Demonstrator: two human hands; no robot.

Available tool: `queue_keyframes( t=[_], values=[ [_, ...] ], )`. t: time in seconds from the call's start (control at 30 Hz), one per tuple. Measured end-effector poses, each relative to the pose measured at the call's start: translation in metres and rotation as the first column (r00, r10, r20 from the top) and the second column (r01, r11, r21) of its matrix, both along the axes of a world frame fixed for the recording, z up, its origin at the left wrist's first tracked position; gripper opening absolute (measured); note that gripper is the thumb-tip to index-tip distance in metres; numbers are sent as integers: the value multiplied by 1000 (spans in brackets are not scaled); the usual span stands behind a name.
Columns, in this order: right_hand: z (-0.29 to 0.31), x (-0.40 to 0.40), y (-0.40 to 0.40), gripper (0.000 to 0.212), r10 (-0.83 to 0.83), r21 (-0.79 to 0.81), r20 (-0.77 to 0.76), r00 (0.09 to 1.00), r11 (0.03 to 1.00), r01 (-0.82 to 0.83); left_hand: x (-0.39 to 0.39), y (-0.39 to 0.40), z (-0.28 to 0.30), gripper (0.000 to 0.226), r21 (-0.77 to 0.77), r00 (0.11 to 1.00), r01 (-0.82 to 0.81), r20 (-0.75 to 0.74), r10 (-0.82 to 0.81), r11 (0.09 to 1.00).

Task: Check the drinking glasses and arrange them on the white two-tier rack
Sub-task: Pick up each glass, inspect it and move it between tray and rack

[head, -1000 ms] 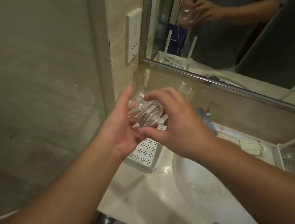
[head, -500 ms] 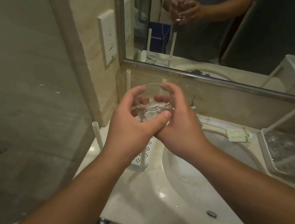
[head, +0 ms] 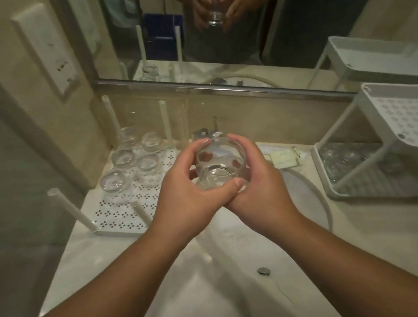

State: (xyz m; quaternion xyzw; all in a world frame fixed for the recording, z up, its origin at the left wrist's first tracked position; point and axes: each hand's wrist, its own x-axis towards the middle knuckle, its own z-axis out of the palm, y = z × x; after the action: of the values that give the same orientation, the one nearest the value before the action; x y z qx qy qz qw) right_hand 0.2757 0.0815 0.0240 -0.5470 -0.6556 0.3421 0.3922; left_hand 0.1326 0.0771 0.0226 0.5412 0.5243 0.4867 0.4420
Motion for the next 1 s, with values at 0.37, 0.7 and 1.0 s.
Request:
queue_keyframes(
  t=[0.37,0.7,1.0],
  values=[
    [-30,119,-27,81,-242,4,96,966,970,243,118,2,-20,74,-79,975,214,-48,-219,974],
    [-58,220,-41,80,-348,-56,105,932,933,355,219,2,-47,82,-196,936,328,-67,-346,924],
    [-88,299,-39,81,-368,-95,130,921,920,381,288,13,-71,68,-282,884,434,-47,-465,856]
  ],
)
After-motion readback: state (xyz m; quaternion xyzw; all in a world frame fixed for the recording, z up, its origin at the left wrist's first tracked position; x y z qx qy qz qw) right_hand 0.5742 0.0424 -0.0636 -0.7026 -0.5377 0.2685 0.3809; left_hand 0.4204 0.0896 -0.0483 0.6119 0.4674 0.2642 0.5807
